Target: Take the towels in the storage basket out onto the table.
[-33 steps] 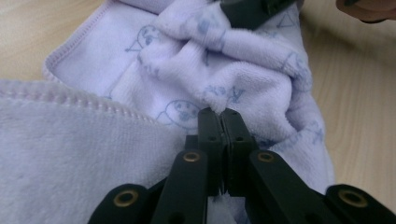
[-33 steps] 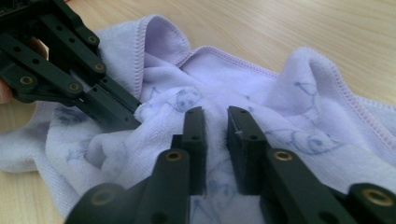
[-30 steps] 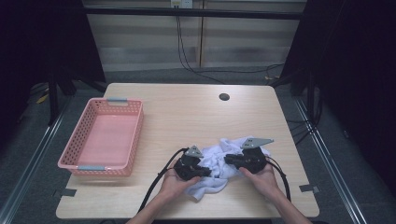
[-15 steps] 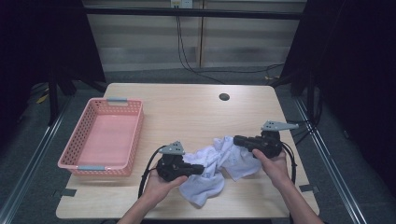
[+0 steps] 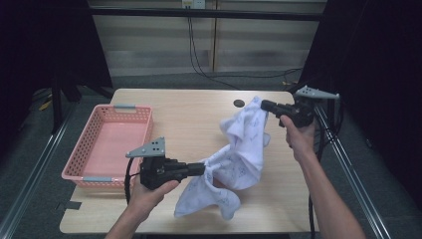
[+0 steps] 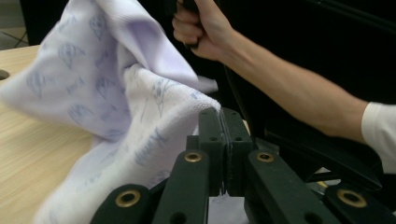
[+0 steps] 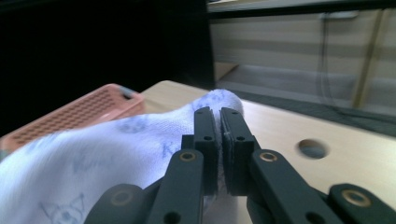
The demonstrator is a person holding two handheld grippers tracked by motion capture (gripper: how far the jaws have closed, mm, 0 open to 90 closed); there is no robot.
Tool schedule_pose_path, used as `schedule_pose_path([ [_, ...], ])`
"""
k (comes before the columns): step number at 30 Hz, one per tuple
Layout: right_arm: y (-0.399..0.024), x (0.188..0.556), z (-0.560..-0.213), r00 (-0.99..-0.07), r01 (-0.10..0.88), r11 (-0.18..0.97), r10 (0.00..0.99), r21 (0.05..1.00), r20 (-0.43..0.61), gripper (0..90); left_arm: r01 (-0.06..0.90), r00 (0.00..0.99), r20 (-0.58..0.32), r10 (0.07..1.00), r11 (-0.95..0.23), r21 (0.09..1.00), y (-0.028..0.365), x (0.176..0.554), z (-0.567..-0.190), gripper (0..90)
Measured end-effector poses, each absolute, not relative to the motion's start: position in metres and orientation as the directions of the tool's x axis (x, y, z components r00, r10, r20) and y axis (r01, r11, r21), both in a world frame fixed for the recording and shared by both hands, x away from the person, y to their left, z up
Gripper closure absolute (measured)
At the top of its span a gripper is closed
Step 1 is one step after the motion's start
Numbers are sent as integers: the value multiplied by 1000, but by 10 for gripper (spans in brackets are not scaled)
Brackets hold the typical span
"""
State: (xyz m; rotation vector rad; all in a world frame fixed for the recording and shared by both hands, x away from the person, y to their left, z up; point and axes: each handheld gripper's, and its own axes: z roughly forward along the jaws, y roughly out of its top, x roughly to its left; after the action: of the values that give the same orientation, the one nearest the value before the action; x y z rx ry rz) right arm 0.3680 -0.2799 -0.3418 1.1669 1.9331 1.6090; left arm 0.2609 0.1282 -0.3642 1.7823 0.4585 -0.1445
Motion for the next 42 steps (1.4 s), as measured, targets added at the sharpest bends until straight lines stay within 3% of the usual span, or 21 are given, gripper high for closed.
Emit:
schedule_pose_path([
  [2,-284,380,-339,-567,373,4,793,928,224,826,408,902,-354,250,-218,887,128,265,-372,799],
  [4,-285,388,-345,-541,386,25,816,922,204,659,439,887,-378,265,-234,867,127,268,-384,638],
  [8,-281,386,-360,-542,415,52,816,908,201,574,474,868,-394,303,-265,840,127,273,-402,576],
  [12,-272,368,-372,-580,440,96,790,893,201,576,497,855,-402,328,-293,817,130,279,-418,585],
  [21,-253,308,-419,-655,521,212,720,827,229,611,546,828,-422,368,-365,754,143,282,-458,759],
  [30,-228,258,-471,-707,599,302,634,742,312,532,572,810,-411,417,-414,708,152,277,-479,682],
  [34,-214,249,-494,-742,596,387,600,704,299,452,576,810,-417,412,-429,696,146,280,-484,698],
  [38,-205,248,-500,-761,572,438,600,694,248,427,578,809,-417,414,-429,694,144,280,-485,693],
  [40,-202,246,-501,-775,540,463,600,703,200,459,579,808,-417,417,-426,695,144,280,-485,689],
  [42,-199,243,-500,-784,501,498,608,708,127,576,583,804,-421,420,-420,695,145,282,-486,680],
])
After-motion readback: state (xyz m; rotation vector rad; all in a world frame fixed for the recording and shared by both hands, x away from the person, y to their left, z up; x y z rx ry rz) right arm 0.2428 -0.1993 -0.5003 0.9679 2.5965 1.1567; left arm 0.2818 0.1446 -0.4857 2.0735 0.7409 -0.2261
